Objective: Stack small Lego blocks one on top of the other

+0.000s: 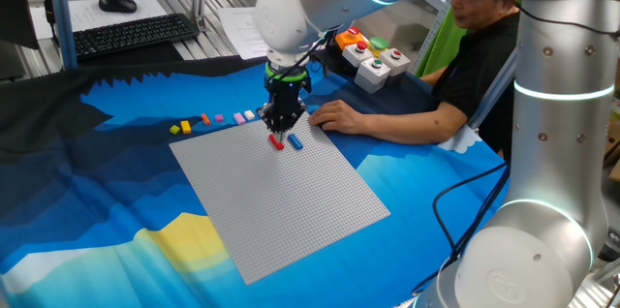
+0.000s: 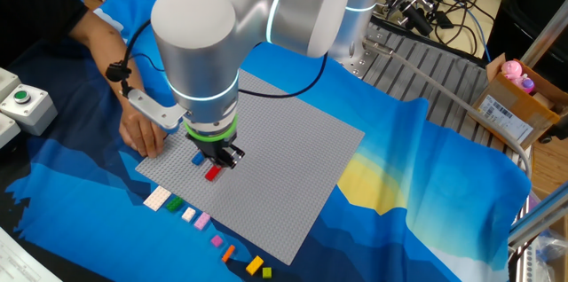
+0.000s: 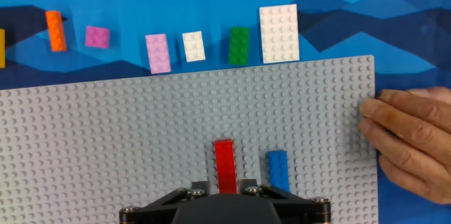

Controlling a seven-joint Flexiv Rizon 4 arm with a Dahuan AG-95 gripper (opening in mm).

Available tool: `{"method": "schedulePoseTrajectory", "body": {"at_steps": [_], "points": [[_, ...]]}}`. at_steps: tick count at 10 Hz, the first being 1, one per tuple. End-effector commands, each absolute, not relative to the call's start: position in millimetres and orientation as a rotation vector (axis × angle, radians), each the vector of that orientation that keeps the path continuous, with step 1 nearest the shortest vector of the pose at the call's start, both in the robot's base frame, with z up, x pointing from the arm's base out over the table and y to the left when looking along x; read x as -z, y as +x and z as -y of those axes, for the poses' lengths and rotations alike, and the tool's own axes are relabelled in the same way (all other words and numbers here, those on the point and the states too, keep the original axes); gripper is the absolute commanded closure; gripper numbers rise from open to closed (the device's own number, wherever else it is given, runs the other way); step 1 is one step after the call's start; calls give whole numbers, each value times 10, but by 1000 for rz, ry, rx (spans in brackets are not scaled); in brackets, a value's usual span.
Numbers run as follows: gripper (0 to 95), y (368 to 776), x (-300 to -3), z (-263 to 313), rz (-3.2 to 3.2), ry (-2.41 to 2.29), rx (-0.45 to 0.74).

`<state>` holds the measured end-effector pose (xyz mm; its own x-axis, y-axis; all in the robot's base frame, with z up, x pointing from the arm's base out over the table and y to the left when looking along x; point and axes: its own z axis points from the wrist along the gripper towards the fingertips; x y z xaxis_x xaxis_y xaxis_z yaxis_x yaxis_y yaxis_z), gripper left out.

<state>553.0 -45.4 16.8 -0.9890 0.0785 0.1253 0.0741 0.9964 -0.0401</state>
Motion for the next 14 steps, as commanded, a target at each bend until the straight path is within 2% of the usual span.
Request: {"method": "schedulePoseTrajectory", "body": {"at_steps": [1,3,6,10,14], "points": [[950,5554,-64,453,3019,-114,-47],[950,5563,-34,452,3024,-114,-46],[950,5612,-277,443,2999,-133,-59],[950,5704,-364,440,3016,-150,-49],[950,6009,-717,654,3008,-148,-38]]}}
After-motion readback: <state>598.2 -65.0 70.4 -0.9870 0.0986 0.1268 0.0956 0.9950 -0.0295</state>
